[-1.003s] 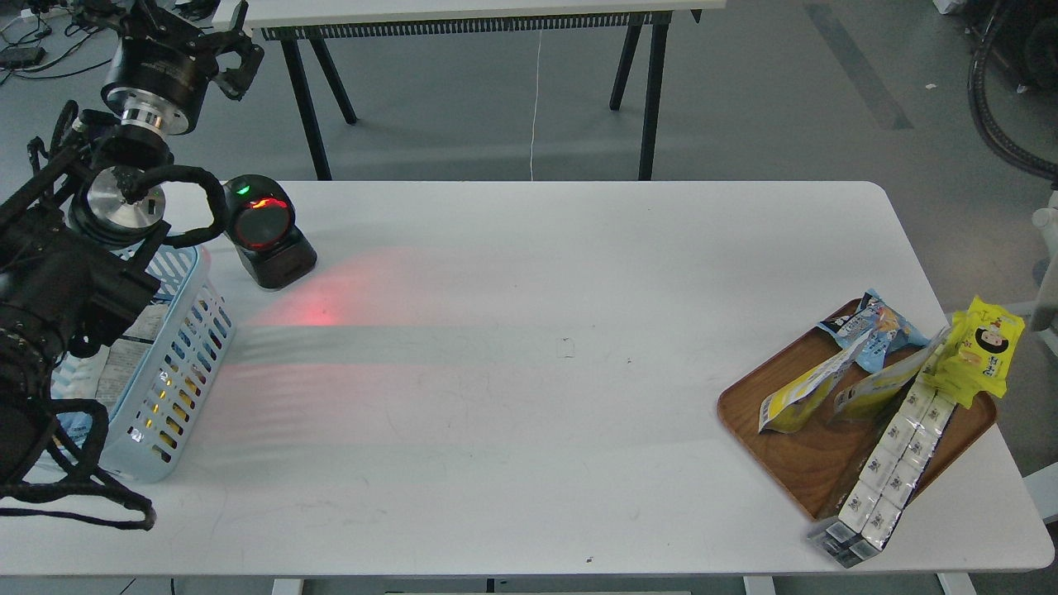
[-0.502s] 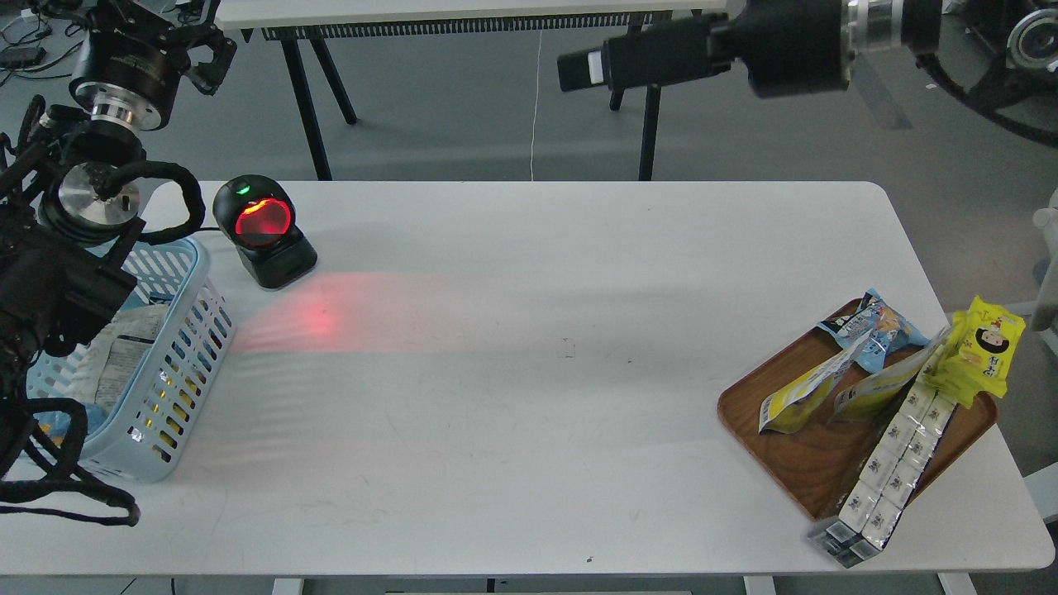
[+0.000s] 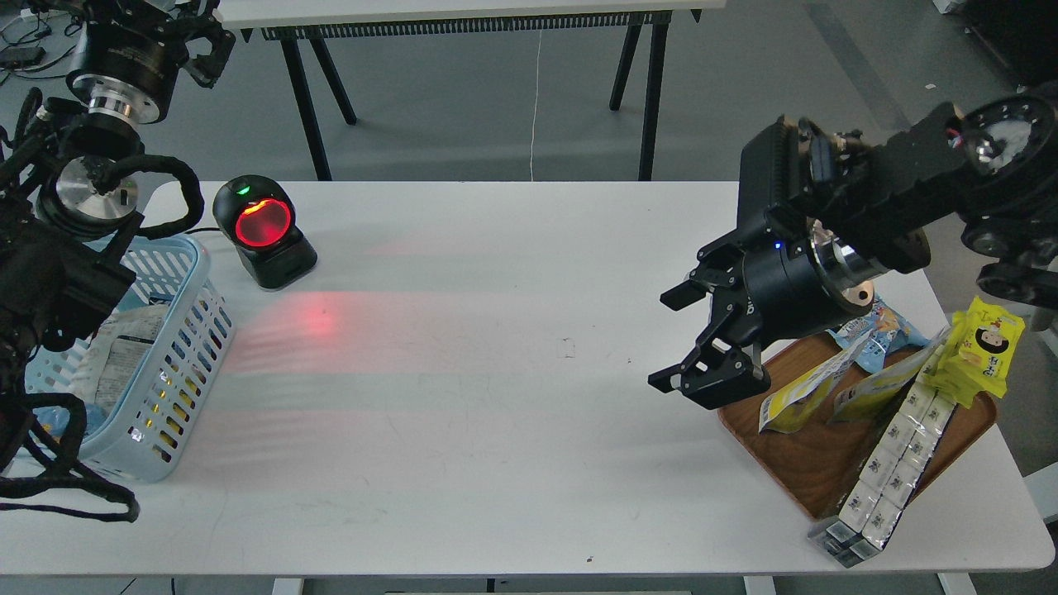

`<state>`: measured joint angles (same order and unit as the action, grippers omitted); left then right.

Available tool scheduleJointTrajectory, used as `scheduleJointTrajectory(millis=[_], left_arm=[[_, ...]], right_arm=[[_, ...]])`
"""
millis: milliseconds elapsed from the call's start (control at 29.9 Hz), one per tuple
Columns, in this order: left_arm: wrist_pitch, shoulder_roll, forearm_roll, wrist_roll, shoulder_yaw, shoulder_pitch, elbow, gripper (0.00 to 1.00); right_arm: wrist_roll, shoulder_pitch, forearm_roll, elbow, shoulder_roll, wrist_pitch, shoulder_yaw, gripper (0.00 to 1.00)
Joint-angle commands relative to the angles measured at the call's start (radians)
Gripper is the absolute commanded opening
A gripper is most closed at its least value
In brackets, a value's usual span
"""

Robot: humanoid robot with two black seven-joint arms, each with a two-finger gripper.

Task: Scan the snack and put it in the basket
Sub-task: 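Reach the right gripper down to the yellow snack bag on the tray and grasp it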

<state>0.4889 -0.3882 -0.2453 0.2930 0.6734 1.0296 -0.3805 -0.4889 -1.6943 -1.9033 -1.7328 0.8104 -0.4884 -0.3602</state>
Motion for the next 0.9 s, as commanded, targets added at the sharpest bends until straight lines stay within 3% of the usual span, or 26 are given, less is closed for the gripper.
scheduleJointTrajectory(millis=[0,167,535,702,870], left_arm=[[0.000,0.000,0.001,0.000,-0.001,0.004,0.002,1.00],[0.000,-0.001,0.001,0.000,-0.001,0.007,0.002,1.00],[0.000,0.002,0.003,0.000,-0.003,0.006,0.003,1.00],[0.000,0.003,0.003,0.000,-0.005,0.004,0.003,1.00],[0.000,0.003,0.003,0.000,-0.005,0.006,0.003,1.00]], right_arm=[[0.000,0.048,-0.173,-0.001,0.021,0.000,-0.061,0.90],[0.000,0.050,-0.278,-0.001,0.059,0.000,-0.121,0.90],[0.000,0.088,-0.278,0.038,0.113,0.040,-0.158,0.89],[0.000,0.091,-0.278,0.091,0.104,0.040,-0.154,0.76],[0.000,0.101,-0.278,0.156,0.098,0.040,-0.143,0.70]])
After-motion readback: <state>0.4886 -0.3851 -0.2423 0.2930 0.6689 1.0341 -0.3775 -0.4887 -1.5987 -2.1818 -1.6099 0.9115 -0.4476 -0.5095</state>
